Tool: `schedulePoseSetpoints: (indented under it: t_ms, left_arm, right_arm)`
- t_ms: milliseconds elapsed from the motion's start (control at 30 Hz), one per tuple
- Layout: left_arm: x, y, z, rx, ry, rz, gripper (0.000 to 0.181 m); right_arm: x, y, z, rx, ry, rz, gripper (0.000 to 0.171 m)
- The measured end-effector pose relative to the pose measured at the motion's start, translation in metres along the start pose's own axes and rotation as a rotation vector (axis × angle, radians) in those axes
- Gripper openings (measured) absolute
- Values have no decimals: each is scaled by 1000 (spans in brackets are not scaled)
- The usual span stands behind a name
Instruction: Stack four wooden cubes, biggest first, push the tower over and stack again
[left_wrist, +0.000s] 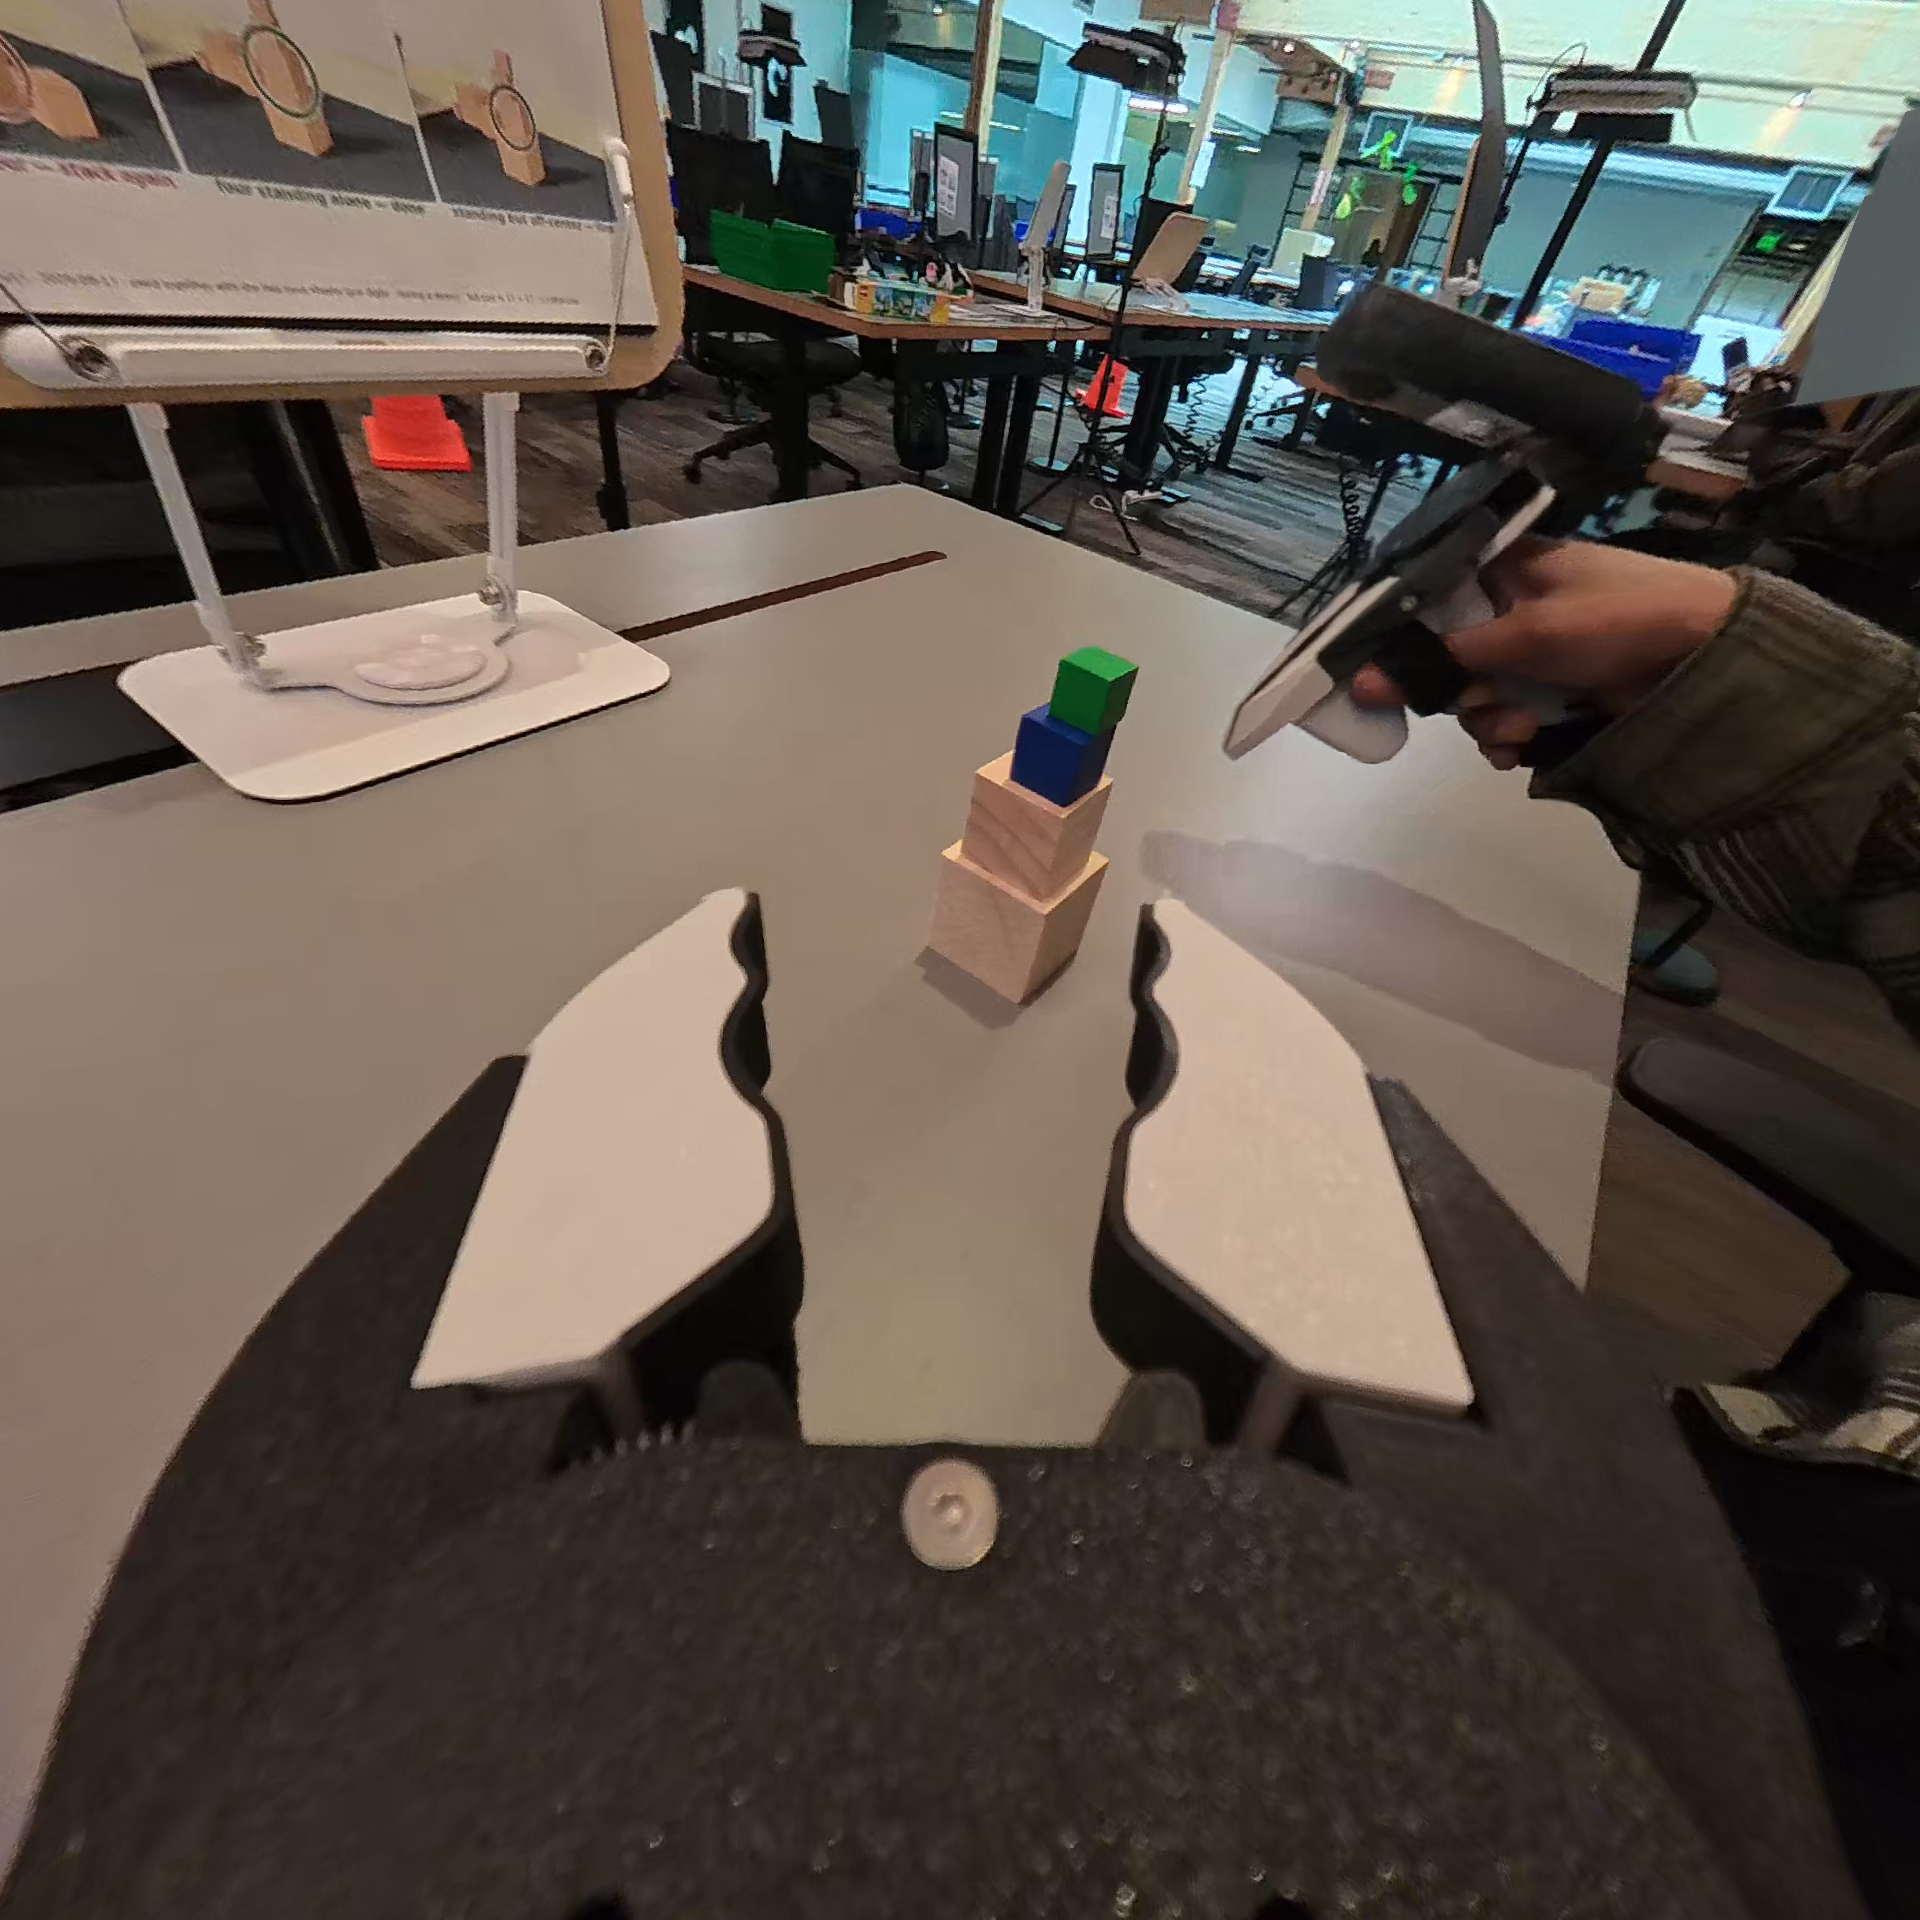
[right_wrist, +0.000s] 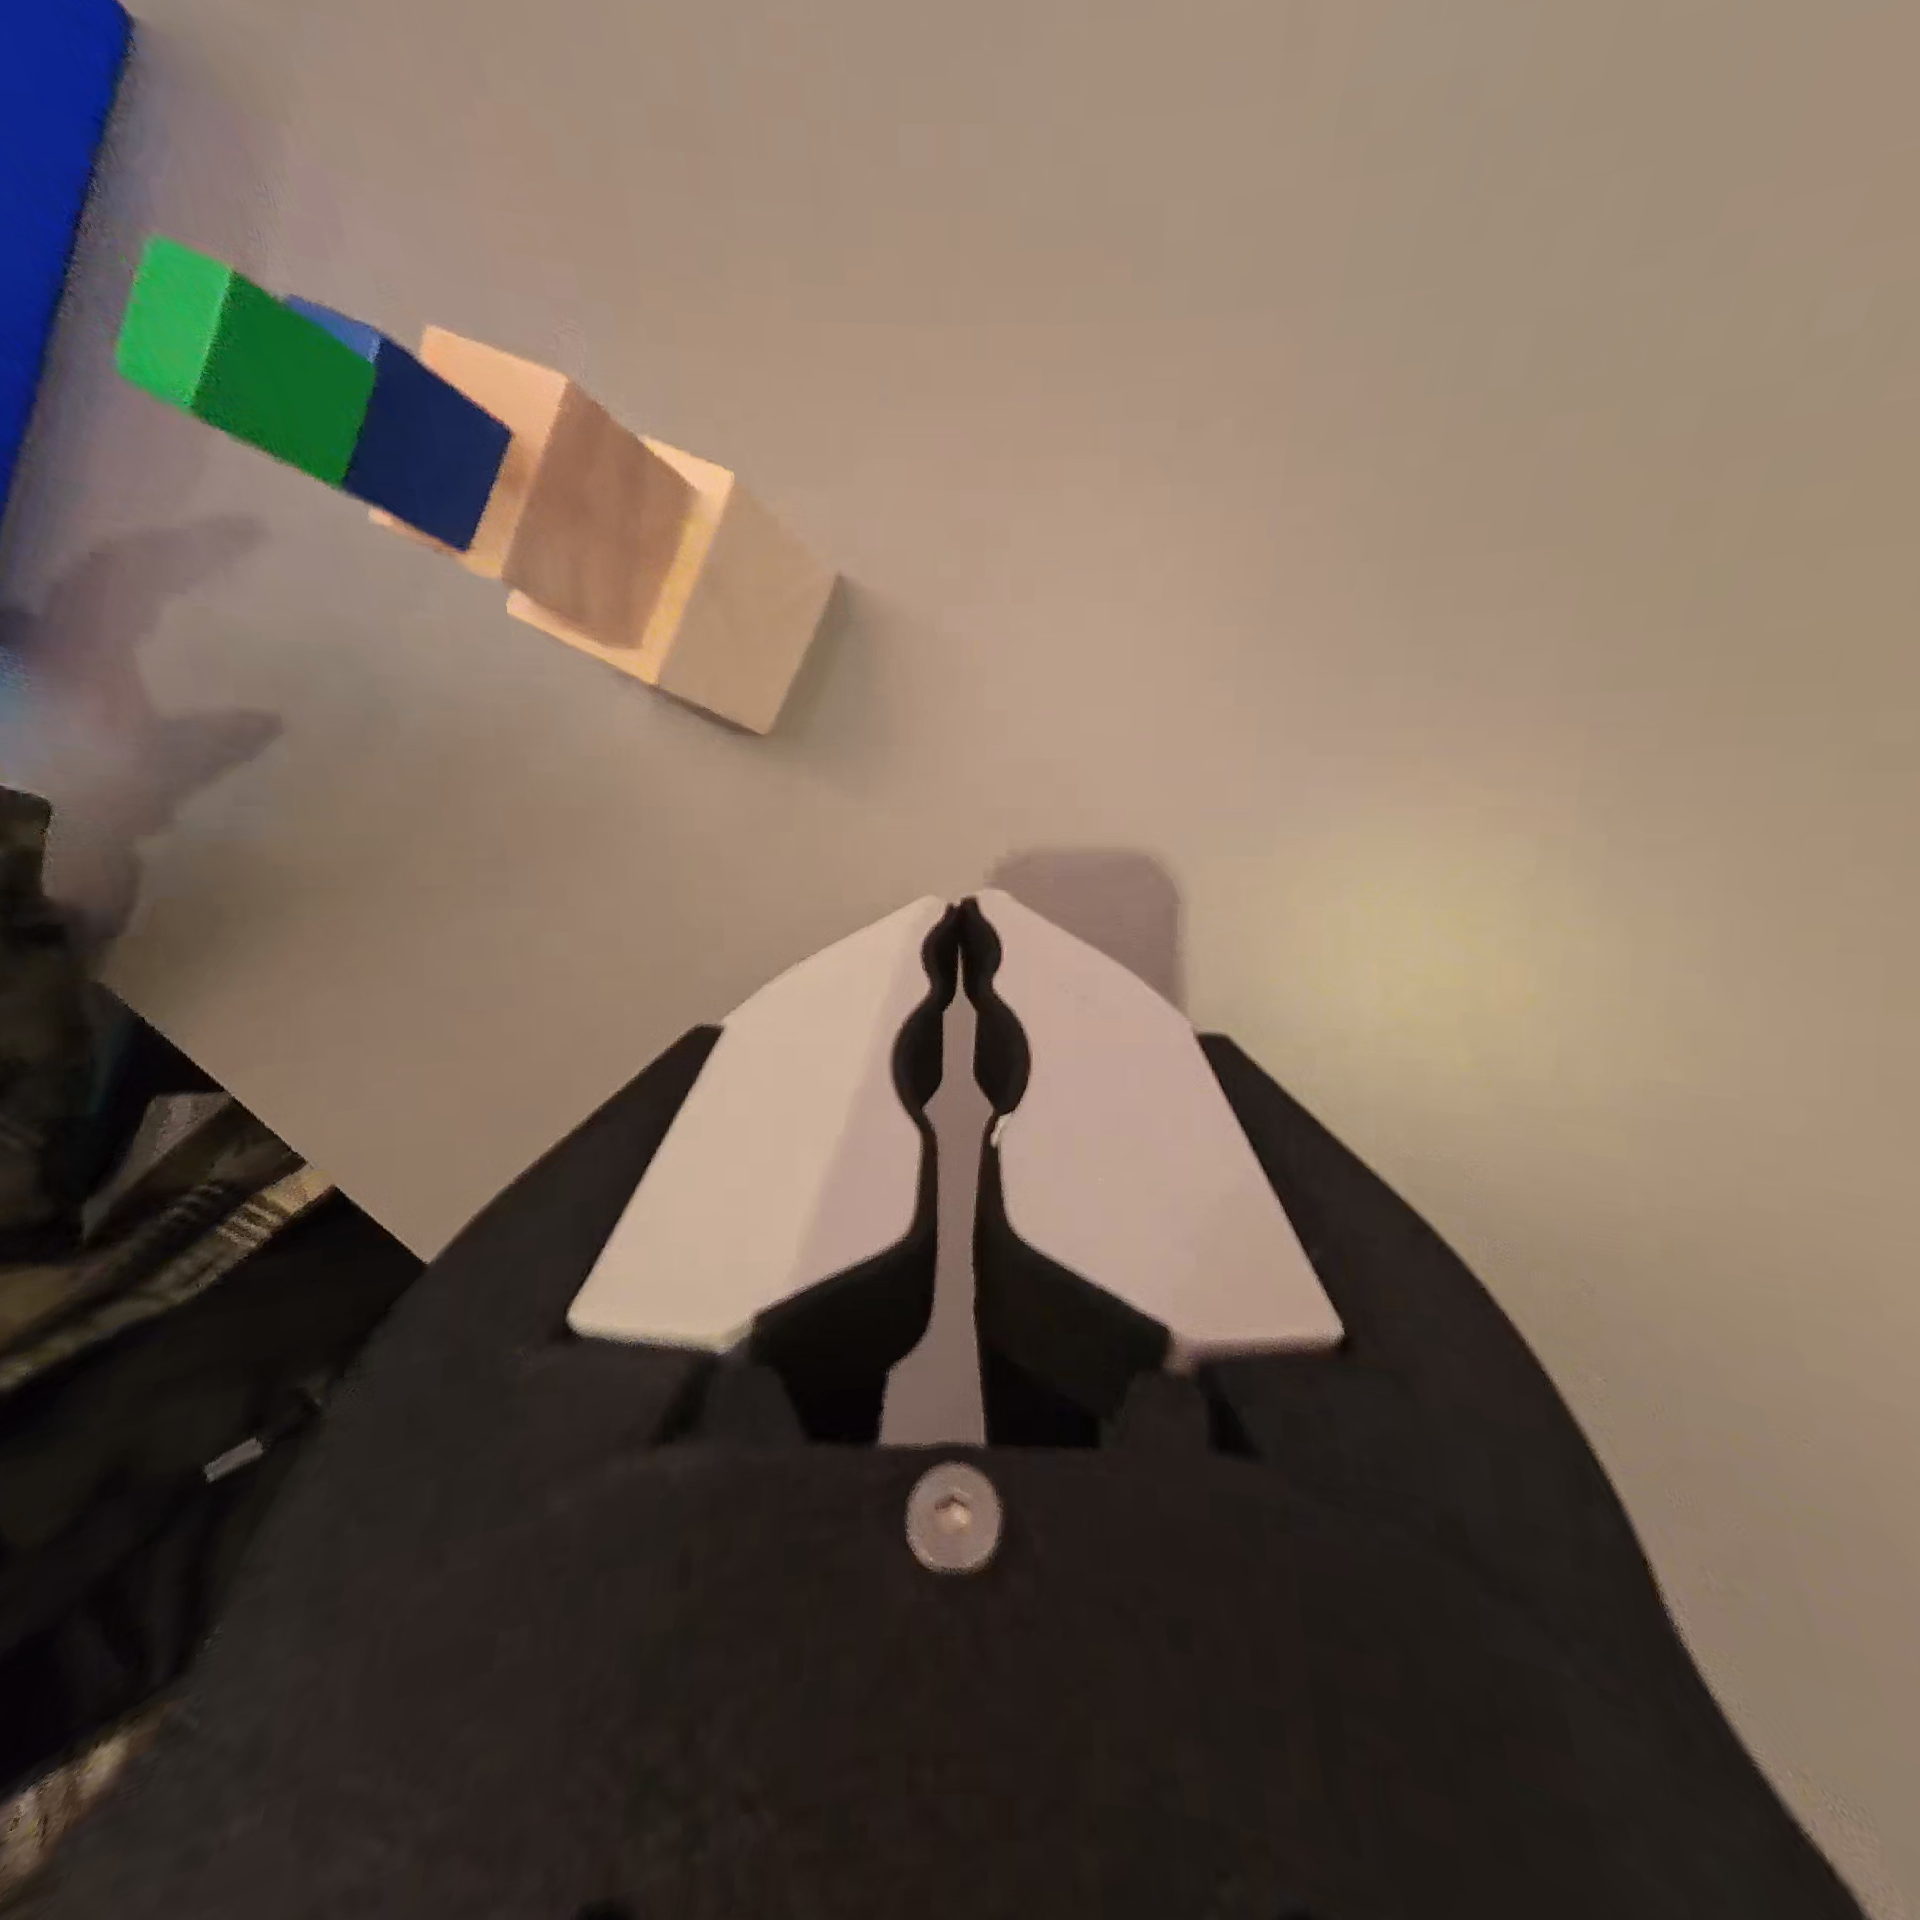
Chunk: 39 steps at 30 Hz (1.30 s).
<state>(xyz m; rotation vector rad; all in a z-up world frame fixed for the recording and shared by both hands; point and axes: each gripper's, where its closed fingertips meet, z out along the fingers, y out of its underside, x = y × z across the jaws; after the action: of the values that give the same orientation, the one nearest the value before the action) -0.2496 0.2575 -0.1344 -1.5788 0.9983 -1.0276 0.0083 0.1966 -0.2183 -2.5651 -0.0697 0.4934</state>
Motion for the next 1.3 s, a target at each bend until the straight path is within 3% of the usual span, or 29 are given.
schedulePoseSetpoints:
  t_ms: [33,467,733,1100,1233,1300]
  left_arm:
    - [1,0,-2,-3,-2,12,67]
    - [7,-1,-18,-14,56,15,63]
    - [-2,-2,-23,-14,19,11,64]
    - [-5,21,-9,-107,46,8,68]
    - [-3,25,-5,-123,54,24,69]
    - [-2,27,-3,-136,57,27,69]
  right_arm:
    - [-3,-5,5,-12,13,12,0]
    - [-49,-34,56,-108,30,146,0]
    - [-99,-62,78,-122,-30,67,0]
    - [-91,-63,65,-60,-51,3,0]
    - [-80,-50,51,-14,-78,-55,22]
    - [-76,-41,44,8,-97,-114,42]
